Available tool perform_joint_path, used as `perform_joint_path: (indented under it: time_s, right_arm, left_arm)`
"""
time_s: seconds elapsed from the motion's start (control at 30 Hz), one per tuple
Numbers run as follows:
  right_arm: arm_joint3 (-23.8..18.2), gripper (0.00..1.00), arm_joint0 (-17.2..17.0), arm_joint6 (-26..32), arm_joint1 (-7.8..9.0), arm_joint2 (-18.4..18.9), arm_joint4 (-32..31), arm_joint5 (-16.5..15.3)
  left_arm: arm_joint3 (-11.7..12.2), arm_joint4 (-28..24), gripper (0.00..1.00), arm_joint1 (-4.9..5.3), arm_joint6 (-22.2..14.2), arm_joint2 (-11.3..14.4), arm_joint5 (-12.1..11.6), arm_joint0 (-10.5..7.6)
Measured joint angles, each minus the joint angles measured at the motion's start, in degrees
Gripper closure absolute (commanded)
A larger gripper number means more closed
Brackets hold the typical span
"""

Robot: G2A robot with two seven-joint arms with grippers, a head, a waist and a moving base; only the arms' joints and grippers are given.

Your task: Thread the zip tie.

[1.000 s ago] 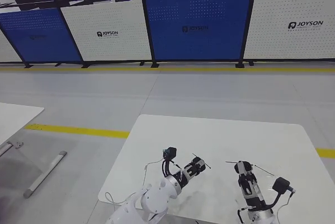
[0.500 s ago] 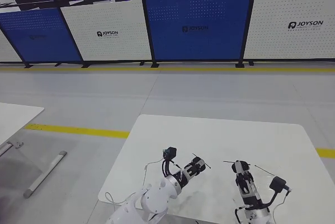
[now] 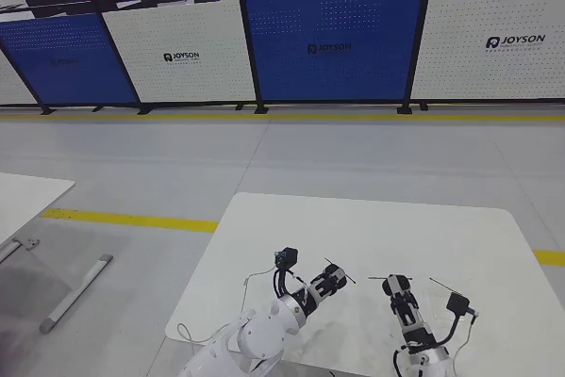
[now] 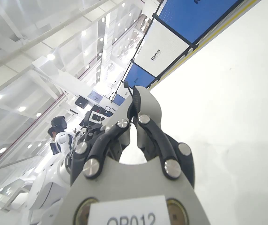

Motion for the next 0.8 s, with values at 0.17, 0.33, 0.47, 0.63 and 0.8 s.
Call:
perform_joint_path:
  time_s: [0.17,0.33,0.47,0.63,0.8]
  right_arm:
    - [0.02,1.0,0.02,-0.06,0.01,0.0,-0.02,-0.01]
    - [-0.01,1.0,-0.22,0.52,-0.14,0.53,0.7,-0.06]
    - [0.61,1.0,-0.79,4.32,-0.56,1.52,5.91,-4.85]
    - [0.34,1.0,-1.53,7.69,-1.19,2.55,10.51,-3.96]
    - [-0.21,1.0,-1.97,7.43,-1.37,2.78,11.39,-4.0]
  left_arm:
    - [0.0,0.0,1.0,0.0,0.0,0.0,0.0,0.0]
    - [0.0,0.0,1.0,0.0,0.0,0.0,0.0,0.0]
    - [0.0,0.0,1.0,0.0,0.0,0.0,0.0,0.0]
    - [0.0,0.0,1.0,0.0,0.0,0.0,0.0,0.0]
    - [0.0,0.0,1.0,0.0,0.0,0.0,0.0,0.0]
